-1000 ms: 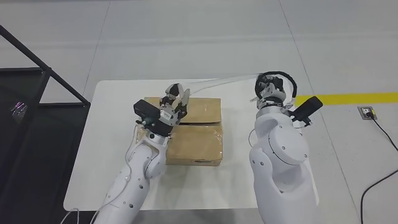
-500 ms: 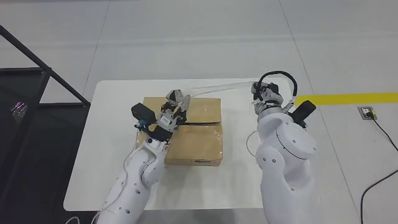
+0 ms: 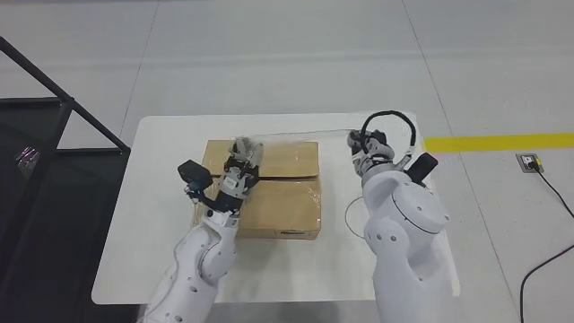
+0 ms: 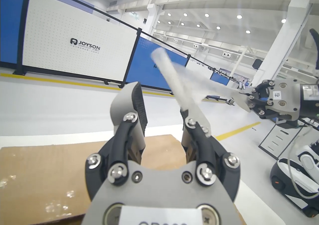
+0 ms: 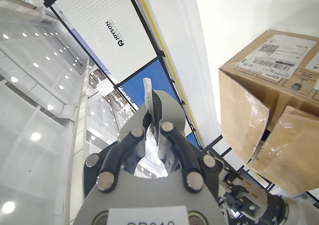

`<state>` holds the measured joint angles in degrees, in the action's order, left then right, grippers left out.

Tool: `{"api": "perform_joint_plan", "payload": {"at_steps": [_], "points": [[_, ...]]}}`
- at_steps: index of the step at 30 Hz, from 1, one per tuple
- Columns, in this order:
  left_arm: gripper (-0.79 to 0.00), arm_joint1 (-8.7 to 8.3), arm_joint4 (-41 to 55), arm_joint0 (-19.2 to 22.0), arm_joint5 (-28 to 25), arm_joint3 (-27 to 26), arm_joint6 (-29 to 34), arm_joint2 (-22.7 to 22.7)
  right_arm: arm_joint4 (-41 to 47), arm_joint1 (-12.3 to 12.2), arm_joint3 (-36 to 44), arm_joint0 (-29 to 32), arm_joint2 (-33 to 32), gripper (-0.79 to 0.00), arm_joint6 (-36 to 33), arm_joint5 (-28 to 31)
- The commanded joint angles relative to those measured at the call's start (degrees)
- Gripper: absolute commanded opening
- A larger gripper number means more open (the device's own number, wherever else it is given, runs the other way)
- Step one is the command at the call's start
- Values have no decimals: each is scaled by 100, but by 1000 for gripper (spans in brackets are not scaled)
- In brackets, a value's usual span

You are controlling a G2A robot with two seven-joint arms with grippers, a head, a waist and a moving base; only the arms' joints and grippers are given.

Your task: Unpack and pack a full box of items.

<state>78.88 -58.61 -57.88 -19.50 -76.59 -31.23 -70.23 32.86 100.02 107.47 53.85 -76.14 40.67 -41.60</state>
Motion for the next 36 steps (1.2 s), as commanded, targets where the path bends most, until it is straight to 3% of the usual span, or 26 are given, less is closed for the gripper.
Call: {"api": "perform_joint_plan", "payload": {"at_steps": [1,10,19,26,36], "points": [[-416,-22,38,-103,-1,-53,27,-127,-32,11,-54,62,71,-785,25,131],[-413,-112,193,-531,-97,-433,163,-632,250,141,-480,20,421,-785,533,431],[-416,-161,338,-716,-209,-669,390,-926,177,138,-534,34,459,-785,494,435],[-416,-196,431,-952,-143,-751,318,-1214,-34,198,-1221,-31,785,-785,663,399],[-332,-212,121,-1232,18,-898,229,-1248,-45,284,-1250,213,940,-785,965,359]]}}
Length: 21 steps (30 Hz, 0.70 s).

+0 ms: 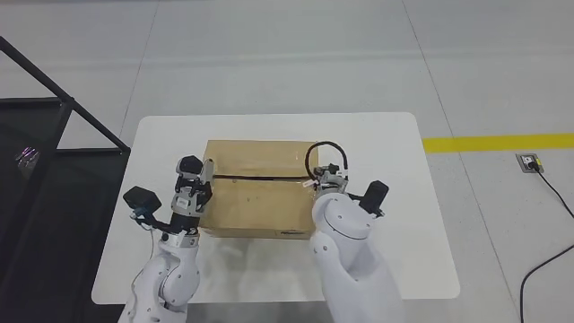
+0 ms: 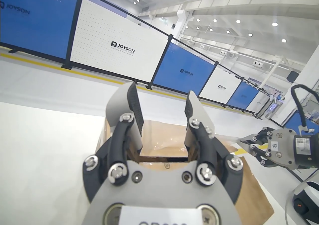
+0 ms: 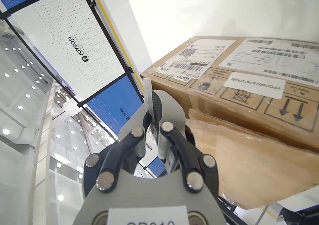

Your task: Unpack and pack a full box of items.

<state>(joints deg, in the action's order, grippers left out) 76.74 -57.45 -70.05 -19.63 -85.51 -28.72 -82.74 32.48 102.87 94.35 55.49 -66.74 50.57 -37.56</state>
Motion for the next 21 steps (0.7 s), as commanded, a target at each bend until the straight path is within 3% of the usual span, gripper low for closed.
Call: {"api": "perform_joint_plan", "payload": {"at_steps": [1,3,4,5,12,21], "points": [[-320,8,25,-24,68,-13,-63,8,-3,-1,127,98,1,-785,-54,-116],[-231,22,73,-31,139,-21,-153,31,24,-6,331,199,-27,-785,-144,-268],[-37,26,74,-25,168,-28,-176,45,61,-11,449,255,-44,-785,-221,-366],[0,30,69,-20,188,-31,-185,59,111,-17,571,311,-75,-785,-312,-487],[0,44,-116,-43,239,22,-429,119,383,-24,967,516,-307,-785,-466,-1027],[0,15,-219,-465,-420,-239,-863,120,660,47,931,387,-379,-785,-86,-1196]]}}
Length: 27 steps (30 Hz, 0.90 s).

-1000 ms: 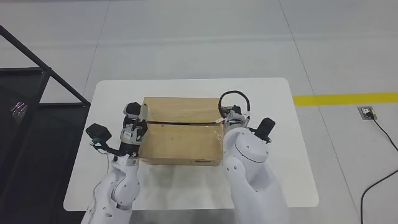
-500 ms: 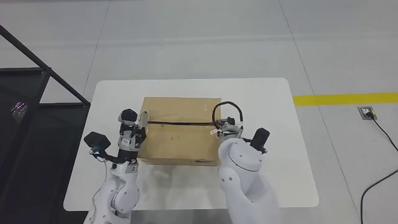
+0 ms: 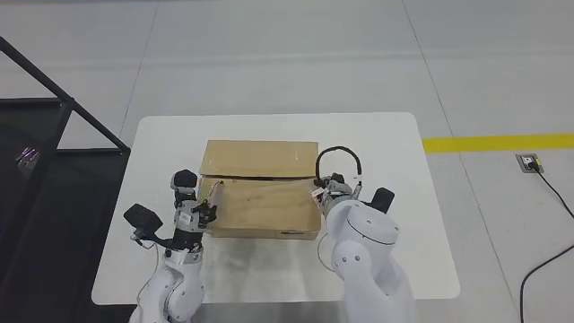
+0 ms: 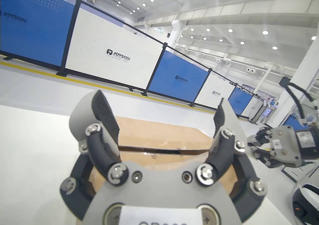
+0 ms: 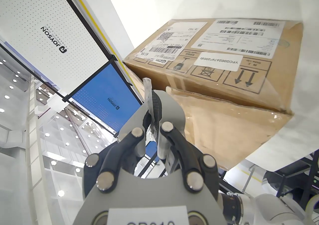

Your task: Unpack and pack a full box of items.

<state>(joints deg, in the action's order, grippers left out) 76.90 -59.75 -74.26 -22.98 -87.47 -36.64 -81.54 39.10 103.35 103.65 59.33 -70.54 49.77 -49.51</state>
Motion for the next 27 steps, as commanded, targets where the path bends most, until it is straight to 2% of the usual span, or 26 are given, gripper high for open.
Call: {"api": "perform_joint_plan", "payload": {"at_steps": [1,7,9,12,14,19,23,27], "points": [[0,-1,56,-67,-158,-74,-109,7,-2,-1,1,3,0,-785,-7,-1],[0,-21,290,-159,-1082,-423,-7,140,-2,-1,1,3,0,-785,-7,-1],[0,-27,279,-166,-1313,-533,80,214,-58,-13,-54,63,15,-785,-217,124],[0,-15,371,-161,-1329,-654,49,279,128,18,-147,56,-24,-785,-284,434],[0,2,479,-135,-1124,-687,-96,244,437,60,-133,18,-56,-785,-243,599],[0,52,1303,-121,-876,-679,-426,135,1004,102,144,25,-163,-785,-369,740],[0,54,1783,-218,-1074,-766,-330,46,1004,62,331,94,-242,-785,-976,940],[0,93,2844,-375,-1793,-815,-489,200,890,39,395,138,-268,-785,-1206,1070]]}}
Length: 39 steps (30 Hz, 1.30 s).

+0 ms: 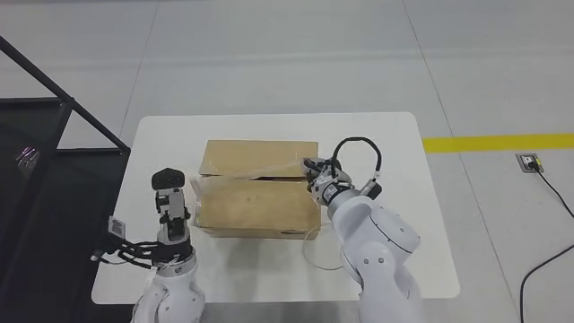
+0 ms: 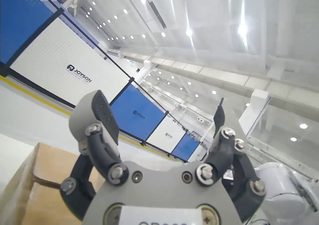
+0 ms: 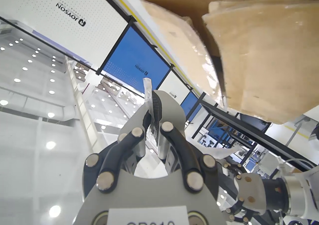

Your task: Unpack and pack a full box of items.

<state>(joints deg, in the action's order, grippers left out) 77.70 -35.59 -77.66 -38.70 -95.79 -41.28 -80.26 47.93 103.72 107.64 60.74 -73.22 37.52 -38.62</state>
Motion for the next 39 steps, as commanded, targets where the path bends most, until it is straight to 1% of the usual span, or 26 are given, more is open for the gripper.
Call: {"api": "perform_joint_plan", "payload": {"at_steps": [1,2,3,10,13,15,18,21,22,24,28,37,39], "points": [[0,23,783,-56,-327,61,75,141,7,1,-4,-2,1,-785,20,-19],[0,17,894,-48,-368,114,306,171,7,1,-4,-2,1,-785,20,-19],[0,4,772,-30,-337,155,544,151,7,1,-4,-2,1,-785,20,-19],[0,0,708,-24,-326,158,602,142,9,0,-7,12,-4,-785,-6,12],[0,0,708,-24,-326,158,602,142,-89,-34,-6,66,-15,-785,-455,168],[0,7,834,-34,-181,99,608,94,-352,-77,36,126,-10,-785,-890,375],[0,30,1121,-48,94,27,560,25,-1047,-156,139,315,96,-785,-1682,1042],[0,61,1399,-69,343,0,469,-10,-1866,-241,156,633,261,-785,-2591,2056],[0,75,1556,-70,397,-21,440,-1,-2091,-263,126,738,273,-785,-2771,2404],[0,97,1876,-76,536,-52,412,-16,-2510,-278,25,866,372,-785,-2753,2941],[0,137,2675,-90,885,-152,556,-36,-2510,-278,25,866,372,-785,-2753,2941],[0,136,2697,-90,902,-162,597,-45,-2510,-278,25,866,372,-785,-2753,2941],[0,136,2681,-96,943,-173,631,-57,-2587,-292,-31,891,407,-785,-2884,2934]]}}
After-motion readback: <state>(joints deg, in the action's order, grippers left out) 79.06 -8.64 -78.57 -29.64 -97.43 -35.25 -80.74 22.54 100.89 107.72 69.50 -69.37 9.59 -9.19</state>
